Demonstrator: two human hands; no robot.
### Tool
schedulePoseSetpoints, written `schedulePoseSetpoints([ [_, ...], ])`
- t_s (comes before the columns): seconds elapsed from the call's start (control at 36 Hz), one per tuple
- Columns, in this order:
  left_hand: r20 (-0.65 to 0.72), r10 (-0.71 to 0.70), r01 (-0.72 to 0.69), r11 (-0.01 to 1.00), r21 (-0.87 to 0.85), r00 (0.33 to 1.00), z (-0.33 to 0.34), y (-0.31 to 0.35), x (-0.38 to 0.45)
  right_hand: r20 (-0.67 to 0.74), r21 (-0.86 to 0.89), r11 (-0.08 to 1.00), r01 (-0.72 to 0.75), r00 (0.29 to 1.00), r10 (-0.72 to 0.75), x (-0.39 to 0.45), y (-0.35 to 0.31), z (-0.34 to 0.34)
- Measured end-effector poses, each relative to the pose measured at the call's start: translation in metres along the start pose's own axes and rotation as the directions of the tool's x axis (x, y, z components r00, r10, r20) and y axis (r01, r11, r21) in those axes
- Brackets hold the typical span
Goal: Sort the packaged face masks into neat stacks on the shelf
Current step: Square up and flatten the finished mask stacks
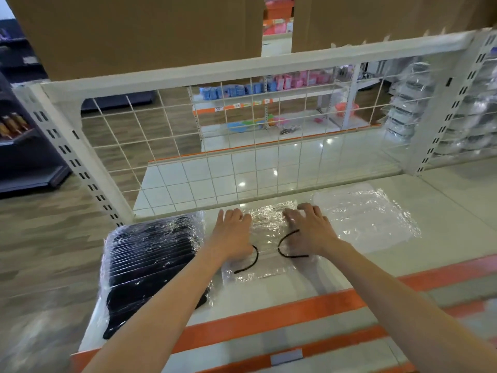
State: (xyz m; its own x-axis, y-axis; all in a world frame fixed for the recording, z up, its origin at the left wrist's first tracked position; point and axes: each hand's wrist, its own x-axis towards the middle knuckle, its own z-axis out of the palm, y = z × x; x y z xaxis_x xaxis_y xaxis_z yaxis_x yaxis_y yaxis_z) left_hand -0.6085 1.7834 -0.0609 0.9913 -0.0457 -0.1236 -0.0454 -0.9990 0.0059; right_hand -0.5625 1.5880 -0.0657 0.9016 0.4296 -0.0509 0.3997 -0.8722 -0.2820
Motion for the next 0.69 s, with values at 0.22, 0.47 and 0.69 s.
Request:
schedulePoseSetpoints([
  [0.22,-0.153,0.021,-0.041,0.991,-0.131,0.988,-0.009,0.062,0.023,-0.062,0.016,0.999,-0.033,0.998,0.034,-0.009,0.069,-0.019],
  [0.47,-0.089,-0.071,0.003,0.799,-0.601,0.994,-0.008,0.192,0.081,-0.012,0.129,0.963,-0.236,0.971,0.239,-0.02,0.209,-0.057],
  [0.69,0.23,-0.435,0.483,0.664,-0.571,0.871,0.012,0.23,0.104,0.159,0.352,0.862,-0.363,0.931,0.327,-0.009,0.277,-0.064],
])
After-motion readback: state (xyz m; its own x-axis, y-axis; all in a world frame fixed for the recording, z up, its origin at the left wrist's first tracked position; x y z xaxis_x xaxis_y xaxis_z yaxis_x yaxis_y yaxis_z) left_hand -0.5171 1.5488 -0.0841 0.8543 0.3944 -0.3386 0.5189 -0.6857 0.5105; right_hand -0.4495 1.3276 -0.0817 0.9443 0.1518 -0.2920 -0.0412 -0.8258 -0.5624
